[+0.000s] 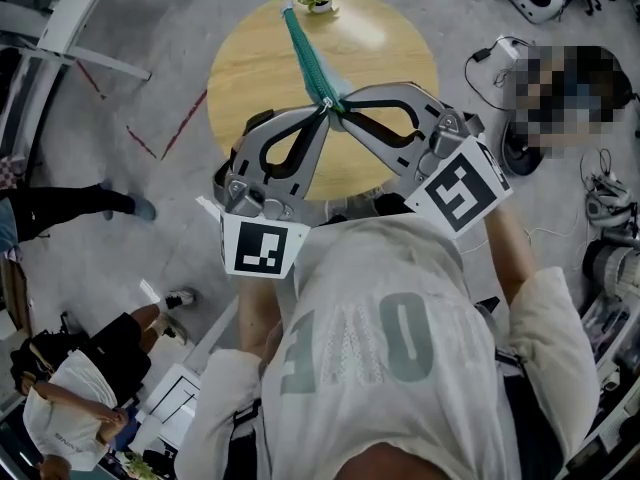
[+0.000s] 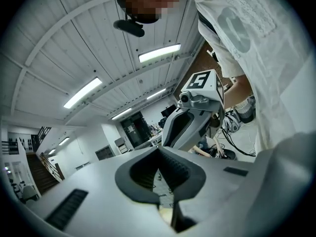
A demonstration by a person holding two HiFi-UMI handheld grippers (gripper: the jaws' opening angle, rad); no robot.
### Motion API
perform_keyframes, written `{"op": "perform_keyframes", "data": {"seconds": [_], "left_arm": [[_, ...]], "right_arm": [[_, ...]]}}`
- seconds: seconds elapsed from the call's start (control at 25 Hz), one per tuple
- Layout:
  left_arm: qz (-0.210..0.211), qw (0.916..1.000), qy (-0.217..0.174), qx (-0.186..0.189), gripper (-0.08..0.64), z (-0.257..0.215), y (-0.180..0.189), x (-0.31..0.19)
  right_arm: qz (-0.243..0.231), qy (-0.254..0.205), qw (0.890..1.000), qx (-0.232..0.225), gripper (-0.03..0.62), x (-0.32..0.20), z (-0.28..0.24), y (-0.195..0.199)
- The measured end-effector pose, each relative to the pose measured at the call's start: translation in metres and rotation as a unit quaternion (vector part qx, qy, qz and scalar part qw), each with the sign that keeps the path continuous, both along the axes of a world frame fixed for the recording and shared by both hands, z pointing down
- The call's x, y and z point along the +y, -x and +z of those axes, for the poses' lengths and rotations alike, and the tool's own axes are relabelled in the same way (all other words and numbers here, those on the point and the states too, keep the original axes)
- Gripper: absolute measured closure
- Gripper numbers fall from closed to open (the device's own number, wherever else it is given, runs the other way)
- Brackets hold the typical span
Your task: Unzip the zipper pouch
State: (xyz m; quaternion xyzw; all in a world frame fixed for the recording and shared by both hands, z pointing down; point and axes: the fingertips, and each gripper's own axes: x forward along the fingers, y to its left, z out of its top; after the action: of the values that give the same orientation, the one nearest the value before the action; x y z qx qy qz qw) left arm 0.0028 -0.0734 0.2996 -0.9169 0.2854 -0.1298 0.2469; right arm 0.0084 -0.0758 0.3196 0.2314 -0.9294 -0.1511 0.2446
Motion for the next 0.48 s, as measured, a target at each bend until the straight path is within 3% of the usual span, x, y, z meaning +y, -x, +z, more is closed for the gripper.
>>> {"op": "perform_keyframes", "data": {"seconds": [0.48], "left_arm": [[-0.005, 0.9996, 0.026, 0.007, 0.535, 0.0096, 0.0052, -0.0078]], "right_arm": [[-0.005, 0.015, 1.000, -0.004, 0.541, -0.0016, 0.0072, 0.0050]]}}
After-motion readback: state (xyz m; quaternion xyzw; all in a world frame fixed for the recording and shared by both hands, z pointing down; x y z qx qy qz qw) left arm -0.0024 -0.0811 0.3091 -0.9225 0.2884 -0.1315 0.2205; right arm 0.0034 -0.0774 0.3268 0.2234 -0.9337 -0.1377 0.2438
